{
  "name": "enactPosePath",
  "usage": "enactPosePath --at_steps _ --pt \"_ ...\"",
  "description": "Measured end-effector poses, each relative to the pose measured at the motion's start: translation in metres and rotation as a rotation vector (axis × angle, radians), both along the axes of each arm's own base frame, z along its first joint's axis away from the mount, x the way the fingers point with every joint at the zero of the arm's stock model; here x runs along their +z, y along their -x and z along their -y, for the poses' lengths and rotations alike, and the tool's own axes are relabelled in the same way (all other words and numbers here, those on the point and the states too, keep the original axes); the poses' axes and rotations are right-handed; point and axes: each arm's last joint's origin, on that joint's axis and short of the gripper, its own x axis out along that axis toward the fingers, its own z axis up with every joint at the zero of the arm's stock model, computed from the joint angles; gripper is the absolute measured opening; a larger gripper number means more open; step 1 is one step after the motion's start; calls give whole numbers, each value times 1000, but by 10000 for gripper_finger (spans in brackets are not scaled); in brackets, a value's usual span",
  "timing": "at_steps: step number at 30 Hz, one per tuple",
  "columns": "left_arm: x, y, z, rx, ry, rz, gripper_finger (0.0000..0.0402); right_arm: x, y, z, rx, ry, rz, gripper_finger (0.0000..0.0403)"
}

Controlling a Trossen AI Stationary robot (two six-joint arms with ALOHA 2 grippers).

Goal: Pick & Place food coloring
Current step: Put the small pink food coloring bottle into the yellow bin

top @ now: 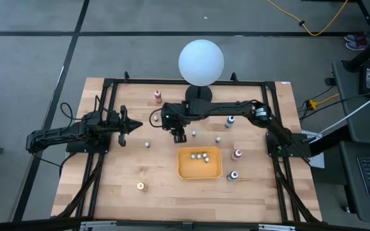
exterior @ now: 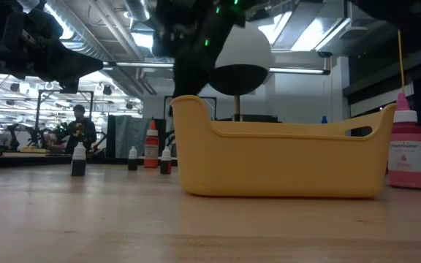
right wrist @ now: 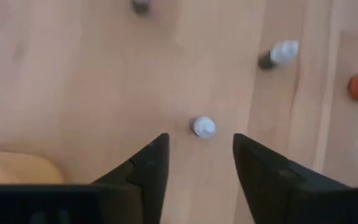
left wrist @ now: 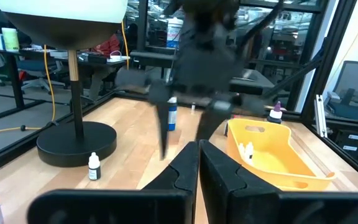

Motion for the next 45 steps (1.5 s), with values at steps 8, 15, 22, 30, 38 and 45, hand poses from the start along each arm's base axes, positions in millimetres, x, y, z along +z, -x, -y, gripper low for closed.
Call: enactPosePath --at_steps 8,15,22,30,38,45 --pt "0 0 0 0 0 0 12 -32 -11 22 -43 -1 -17 226" --pt "0 0 0 0 0 0 11 -37 -14 26 -51 -1 -3 227" --pt "0 0 0 0 0 0 13 -49 -15 26 -61 -27 -30 227" --pt "0 0 0 0 0 1 8 -67 -17 25 -60 -45 -64 227" --pt "0 0 0 0 0 0 12 -69 -19 25 -60 -44 -56 210" --pt "0 0 0 0 0 0 10 -69 -19 24 -42 -81 -55 137"
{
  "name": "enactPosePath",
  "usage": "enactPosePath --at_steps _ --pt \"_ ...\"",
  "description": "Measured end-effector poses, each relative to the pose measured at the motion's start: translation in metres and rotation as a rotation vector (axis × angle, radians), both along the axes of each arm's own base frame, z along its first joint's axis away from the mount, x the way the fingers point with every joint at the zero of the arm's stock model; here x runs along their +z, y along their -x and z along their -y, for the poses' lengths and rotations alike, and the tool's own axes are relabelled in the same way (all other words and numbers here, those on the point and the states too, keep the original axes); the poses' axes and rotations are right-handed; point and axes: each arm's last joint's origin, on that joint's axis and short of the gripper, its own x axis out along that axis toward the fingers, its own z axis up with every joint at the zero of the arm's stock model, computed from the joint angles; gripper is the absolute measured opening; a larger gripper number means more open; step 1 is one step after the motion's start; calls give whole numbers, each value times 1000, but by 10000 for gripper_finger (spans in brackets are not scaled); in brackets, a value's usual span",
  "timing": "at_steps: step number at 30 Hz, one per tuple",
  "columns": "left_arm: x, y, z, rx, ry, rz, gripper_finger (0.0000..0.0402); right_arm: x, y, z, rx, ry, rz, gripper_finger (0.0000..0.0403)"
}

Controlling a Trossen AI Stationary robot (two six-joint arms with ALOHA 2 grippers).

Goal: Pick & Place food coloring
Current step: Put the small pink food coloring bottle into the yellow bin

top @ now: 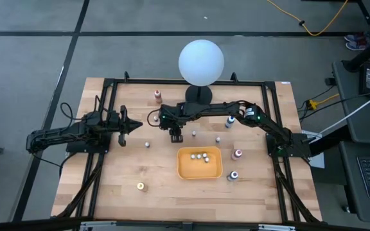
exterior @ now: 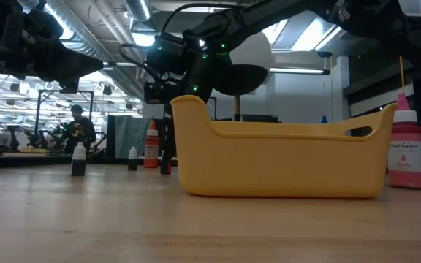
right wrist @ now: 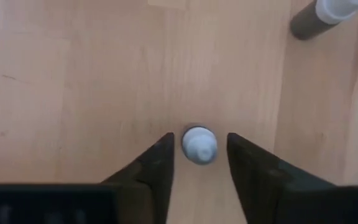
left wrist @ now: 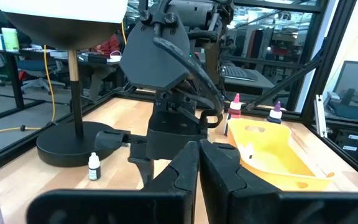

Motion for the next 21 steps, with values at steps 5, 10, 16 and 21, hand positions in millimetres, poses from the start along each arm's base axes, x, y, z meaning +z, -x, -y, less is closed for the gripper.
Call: enactPosePath --at_steps 5,10,16,21 --pt "0 0 0 0 0 0 13 0 0 0 4 -10 1 73" --pt "0 0 0 0 0 0 10 0 0 -4 24 -29 4 59" --pt "0 0 0 0 0 0 8 2 4 -29 101 -51 -54 70" --pt "0 0 0 0 0 1 9 18 15 -67 182 -80 -149 63"
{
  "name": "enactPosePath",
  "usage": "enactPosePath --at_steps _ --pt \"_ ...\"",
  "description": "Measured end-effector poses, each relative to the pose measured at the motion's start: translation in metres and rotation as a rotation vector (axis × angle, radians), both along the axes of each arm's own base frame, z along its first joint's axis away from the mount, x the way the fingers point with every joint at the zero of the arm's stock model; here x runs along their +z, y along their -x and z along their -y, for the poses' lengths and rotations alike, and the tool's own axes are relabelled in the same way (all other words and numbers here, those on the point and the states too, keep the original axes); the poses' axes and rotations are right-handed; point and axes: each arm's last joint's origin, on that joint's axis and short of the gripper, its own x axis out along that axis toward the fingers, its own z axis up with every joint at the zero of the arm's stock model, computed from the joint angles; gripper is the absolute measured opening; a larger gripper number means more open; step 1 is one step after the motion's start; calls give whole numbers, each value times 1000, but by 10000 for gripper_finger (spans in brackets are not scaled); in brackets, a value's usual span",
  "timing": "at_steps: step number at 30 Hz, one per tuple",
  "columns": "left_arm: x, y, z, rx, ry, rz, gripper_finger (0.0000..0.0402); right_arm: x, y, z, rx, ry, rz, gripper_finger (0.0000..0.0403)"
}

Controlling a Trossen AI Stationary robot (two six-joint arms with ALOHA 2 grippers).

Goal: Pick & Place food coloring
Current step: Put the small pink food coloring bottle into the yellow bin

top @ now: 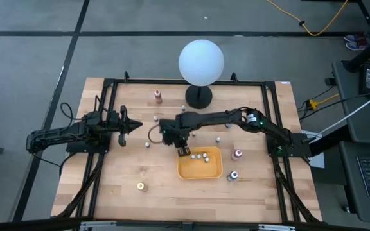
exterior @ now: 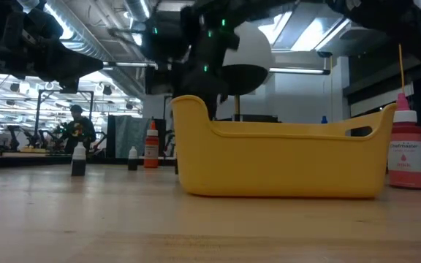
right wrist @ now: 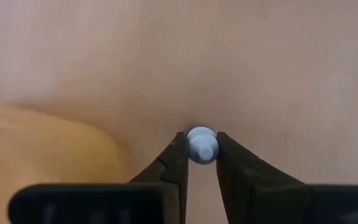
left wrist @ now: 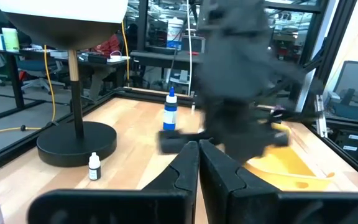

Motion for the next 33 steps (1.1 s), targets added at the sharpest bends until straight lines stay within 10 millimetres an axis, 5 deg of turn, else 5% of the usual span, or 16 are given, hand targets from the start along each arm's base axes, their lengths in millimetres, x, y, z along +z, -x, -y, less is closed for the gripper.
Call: enactPosePath --at_steps 7,15,27,33 --pt "0 0 0 0 0 0 12 59 3 -50 100 130 125 69" --pt "0 0 0 -1 0 -1 12 115 11 -79 159 121 239 62" --pt "0 0 0 0 0 0 9 116 58 -149 140 137 28 63" --pt "0 0 0 0 0 -1 13 85 68 -176 157 149 -50 68"
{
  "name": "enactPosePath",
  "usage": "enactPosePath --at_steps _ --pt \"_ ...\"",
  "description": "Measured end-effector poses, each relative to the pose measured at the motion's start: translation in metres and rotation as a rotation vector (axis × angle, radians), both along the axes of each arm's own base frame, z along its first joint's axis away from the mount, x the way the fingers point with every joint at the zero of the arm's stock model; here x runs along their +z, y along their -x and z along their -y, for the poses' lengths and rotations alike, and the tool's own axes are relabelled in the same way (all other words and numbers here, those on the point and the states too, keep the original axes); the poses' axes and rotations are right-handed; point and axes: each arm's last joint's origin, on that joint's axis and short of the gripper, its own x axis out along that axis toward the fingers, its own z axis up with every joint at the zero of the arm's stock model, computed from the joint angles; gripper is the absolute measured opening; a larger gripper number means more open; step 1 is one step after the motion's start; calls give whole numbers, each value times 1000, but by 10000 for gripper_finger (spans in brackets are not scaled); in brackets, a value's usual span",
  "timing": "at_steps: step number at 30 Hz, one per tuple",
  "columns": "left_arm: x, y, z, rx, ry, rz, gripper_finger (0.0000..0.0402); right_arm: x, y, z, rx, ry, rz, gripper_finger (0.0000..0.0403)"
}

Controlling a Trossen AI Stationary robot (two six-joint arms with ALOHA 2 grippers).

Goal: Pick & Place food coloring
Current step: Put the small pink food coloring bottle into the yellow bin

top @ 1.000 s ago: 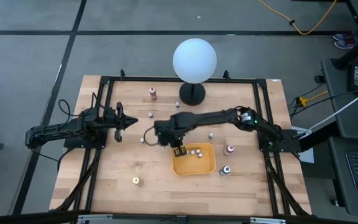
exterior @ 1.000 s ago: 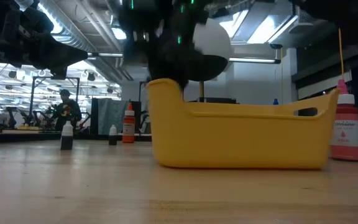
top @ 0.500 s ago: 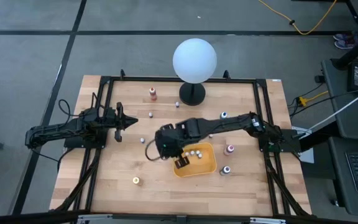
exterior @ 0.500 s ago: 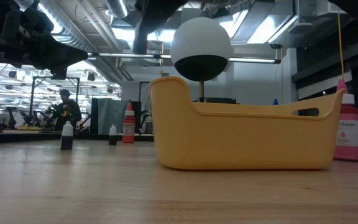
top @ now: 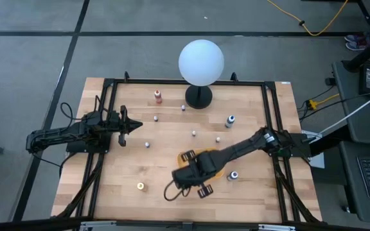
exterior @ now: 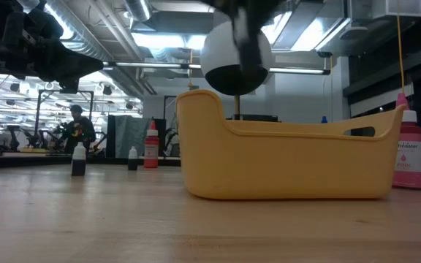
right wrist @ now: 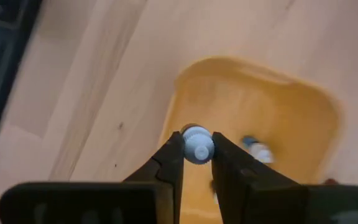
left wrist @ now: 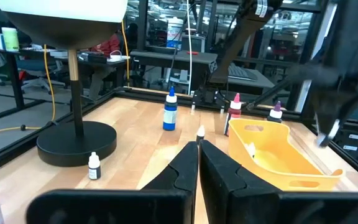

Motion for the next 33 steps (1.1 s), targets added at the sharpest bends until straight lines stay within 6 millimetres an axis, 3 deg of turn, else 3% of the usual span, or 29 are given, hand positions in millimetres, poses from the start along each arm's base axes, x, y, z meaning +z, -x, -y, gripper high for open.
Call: enactPosePath --at_steps 3,6,10,14,19,22,27,33 --pt "0 0 0 0 0 0 12 -29 5 -3 -3 21 -55 64" --pt "0 0 0 0 0 0 11 -43 14 4 -25 24 -65 63" --pt "0 0 0 0 0 0 12 -33 33 24 -85 -11 6 64" --pt "0 0 0 0 0 0 12 -13 59 44 -155 -71 200 64" --pt "0 0 0 0 0 -1 9 -25 83 62 -284 -177 429 63" --pt "0 0 0 0 0 -1 9 -37 85 63 -309 -231 488 67" --pt "0 0 0 0 0 0 8 -57 77 60 -348 -218 420 64" --pt "0 0 0 0 0 -1 13 -62 58 53 -356 -168 344 65"
